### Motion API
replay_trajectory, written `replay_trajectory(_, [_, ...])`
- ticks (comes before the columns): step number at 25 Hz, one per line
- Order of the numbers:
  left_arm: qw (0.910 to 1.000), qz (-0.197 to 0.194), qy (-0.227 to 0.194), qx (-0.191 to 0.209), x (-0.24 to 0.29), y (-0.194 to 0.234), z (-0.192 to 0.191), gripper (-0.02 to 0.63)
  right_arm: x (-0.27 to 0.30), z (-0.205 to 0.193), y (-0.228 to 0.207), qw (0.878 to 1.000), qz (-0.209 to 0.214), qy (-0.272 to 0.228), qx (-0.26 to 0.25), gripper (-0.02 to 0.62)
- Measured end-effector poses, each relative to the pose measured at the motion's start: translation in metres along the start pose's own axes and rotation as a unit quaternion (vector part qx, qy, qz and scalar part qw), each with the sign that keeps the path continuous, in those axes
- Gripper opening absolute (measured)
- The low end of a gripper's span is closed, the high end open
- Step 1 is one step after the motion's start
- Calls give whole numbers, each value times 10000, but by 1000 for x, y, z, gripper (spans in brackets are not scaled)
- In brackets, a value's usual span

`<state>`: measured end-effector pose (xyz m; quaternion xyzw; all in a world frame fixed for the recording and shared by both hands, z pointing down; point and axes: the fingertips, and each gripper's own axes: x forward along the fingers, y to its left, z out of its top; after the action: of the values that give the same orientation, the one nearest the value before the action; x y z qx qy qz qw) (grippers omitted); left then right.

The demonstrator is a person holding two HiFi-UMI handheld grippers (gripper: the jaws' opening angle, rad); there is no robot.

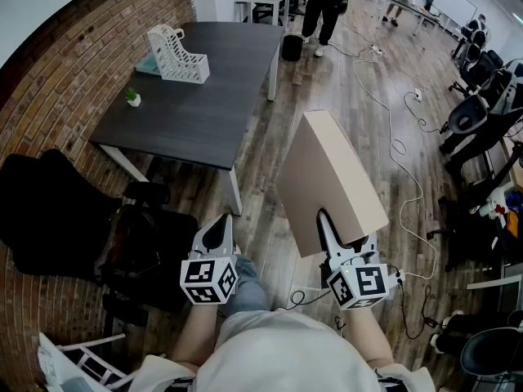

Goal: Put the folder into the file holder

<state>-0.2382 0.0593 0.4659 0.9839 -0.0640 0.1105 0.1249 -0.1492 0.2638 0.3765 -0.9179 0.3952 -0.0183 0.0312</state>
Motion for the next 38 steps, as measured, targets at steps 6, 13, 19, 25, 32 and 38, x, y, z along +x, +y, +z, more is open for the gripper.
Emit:
replay_trajectory(6, [9998, -115, 67, 144, -54, -65, -14, 9, -77, 1, -2, 10000, 24, 56, -58, 264])
replay_trajectory(13, [9996, -88, -9, 254, -87, -83, -12, 9, -105, 7, 10, 9997, 243, -24, -56, 264])
replay_trajectory(19, [9998, -69, -79, 194, -98, -88, -14, 11, -119, 8, 6, 9998, 203, -58, -52, 265])
replay_trajectory(25, [9994, -283, -149, 122, -101, -98, -11, 129, -129, 6, -5, 9999, 101, -44, 130, 267])
replay_trajectory(32, [9989, -363, -280, 73, -96, -103, -4, 233, -127, 4, -13, 9999, 95, 46, 99, 271])
replay_trajectory(38, [9990, -323, -294, 49, -81, -100, -3, 304, -117, 5, -23, 9999, 59, 21, 108, 272])
